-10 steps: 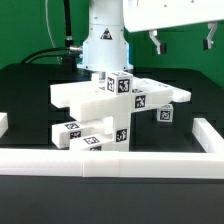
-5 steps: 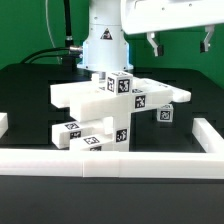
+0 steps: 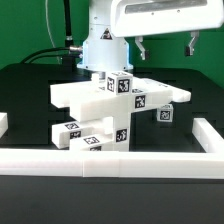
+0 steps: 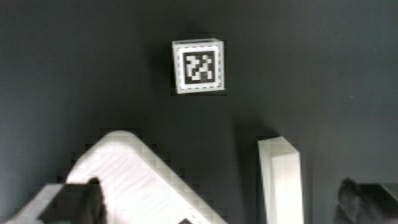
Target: Assemble chair
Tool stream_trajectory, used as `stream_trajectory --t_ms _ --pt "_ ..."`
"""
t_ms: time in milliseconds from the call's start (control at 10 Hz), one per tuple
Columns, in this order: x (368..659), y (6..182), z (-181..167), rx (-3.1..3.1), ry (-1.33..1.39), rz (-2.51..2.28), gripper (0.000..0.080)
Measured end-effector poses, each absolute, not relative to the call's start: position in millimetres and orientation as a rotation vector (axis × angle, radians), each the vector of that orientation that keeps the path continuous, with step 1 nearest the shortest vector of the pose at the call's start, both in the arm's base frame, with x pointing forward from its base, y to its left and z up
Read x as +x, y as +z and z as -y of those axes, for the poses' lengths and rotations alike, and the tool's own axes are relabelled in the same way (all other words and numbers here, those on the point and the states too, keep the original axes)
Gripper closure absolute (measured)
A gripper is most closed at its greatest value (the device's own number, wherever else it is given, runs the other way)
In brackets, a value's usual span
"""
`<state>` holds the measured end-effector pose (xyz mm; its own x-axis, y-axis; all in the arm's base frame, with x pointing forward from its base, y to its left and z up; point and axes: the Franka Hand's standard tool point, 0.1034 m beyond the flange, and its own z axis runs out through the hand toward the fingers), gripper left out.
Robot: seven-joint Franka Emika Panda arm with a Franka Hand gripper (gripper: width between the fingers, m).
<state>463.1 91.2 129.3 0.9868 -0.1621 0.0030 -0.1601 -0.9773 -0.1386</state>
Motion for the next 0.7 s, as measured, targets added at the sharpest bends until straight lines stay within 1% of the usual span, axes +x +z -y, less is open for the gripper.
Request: stream_trajectory --t_ms 100,200,300,400,600,700 --pt "462.8 128.5 -90.2 -2.999 -0.032 -0.206 0.015" --pt "454.0 120.1 -82.8 -3.019 -0.079 -0.068 0.015" --pt "439.3 111.4 -73.9 -3.032 -0.077 0.0 0.015" --pt "433.3 107.5 -69.5 -3.035 -0.074 0.003 0.015" --pt "427.4 100.0 -61.8 -3.042 -0.088 0.078 0.015" --pt "429.9 98.3 -59.9 -3.044 -0.083 0.082 0.015"
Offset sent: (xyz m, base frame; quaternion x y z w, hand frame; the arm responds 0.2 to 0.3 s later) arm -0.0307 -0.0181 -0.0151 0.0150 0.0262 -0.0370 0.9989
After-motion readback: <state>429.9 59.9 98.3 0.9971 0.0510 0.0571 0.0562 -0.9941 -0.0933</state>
